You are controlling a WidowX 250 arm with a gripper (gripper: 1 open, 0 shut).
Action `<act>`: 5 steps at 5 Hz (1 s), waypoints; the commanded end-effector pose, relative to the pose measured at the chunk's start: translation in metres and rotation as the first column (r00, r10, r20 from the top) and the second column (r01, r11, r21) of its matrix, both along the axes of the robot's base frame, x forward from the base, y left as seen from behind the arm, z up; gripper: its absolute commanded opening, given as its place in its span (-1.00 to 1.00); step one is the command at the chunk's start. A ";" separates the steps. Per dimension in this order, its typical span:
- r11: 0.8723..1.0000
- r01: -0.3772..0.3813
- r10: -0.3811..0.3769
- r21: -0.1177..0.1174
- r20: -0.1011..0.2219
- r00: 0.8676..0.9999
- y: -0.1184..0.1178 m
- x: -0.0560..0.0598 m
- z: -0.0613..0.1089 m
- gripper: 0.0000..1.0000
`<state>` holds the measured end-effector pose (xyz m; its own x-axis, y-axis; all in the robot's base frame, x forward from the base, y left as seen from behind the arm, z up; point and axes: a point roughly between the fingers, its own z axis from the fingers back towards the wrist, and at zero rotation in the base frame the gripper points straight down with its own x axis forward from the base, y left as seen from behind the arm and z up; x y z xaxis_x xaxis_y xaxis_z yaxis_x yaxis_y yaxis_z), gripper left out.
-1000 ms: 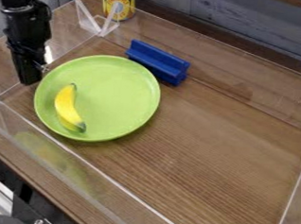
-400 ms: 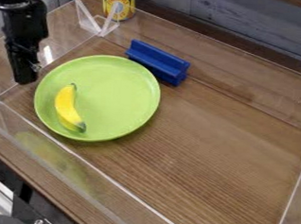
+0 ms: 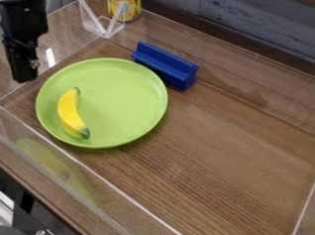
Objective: Put the banana in the green plate
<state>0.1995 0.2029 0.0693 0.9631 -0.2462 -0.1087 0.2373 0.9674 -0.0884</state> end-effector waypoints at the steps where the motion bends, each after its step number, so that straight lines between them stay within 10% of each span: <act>1: 0.999 -0.011 0.009 0.040 0.033 0.999 0.008 0.003 0.022 -1.00; 2: 0.999 -0.010 0.009 0.040 0.029 1.000 0.007 0.002 0.027 -1.00; 3: 0.999 0.012 -0.013 0.040 0.024 1.000 0.011 0.000 0.025 1.00; 5: 0.999 0.028 -0.029 0.036 0.020 0.999 0.013 -0.004 0.020 1.00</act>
